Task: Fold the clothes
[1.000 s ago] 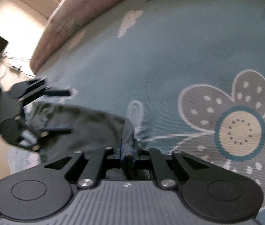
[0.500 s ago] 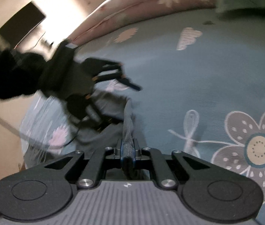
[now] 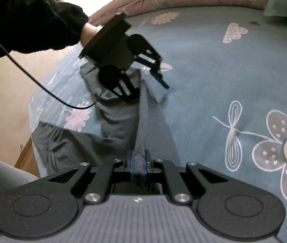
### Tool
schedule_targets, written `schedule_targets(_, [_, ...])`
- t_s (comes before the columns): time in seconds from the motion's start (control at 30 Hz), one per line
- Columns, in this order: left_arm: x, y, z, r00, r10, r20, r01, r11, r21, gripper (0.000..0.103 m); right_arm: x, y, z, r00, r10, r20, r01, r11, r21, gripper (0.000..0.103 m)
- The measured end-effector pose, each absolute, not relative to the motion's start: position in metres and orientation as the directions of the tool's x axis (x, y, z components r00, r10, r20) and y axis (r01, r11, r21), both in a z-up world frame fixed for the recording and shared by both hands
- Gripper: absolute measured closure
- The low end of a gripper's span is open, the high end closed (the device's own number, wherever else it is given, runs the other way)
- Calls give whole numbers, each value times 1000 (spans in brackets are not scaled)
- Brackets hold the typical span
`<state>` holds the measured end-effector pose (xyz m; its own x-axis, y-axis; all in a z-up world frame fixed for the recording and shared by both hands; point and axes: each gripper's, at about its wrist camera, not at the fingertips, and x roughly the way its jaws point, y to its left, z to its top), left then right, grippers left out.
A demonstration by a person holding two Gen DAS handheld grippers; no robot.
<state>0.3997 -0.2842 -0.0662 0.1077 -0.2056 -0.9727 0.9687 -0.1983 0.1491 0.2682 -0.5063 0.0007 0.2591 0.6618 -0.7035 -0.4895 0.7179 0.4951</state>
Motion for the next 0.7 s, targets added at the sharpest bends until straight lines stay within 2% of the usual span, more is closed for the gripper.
schedule_targets(0.03, [398, -282, -67, 113, -197, -974, 967, -202, 153, 73, 268, -507, 1, 263, 660, -704, -484, 721, 495, 92])
schedule_targets(0.1, [396, -277, -68, 122, -176, -977, 965, -209, 158, 87, 268, -508, 1, 272, 655, -705, -478, 728, 492, 92])
schedule_targets(0.3, [388, -266, -66, 140, -129, -982, 964, -209, 165, 100, 264, -505, 2, 282, 631, -722, -477, 745, 465, 92])
schedule_targets(0.57, [372, -252, -39, 155, -166, -974, 971, -155, 181, 103, 251, -497, 6, 290, 574, -766, -481, 779, 402, 91])
schedule_targets(0.7, [363, -241, -26, 121, -169, -978, 981, -129, 144, 103, 240, -491, 11, 298, 537, -789, -493, 795, 354, 91])
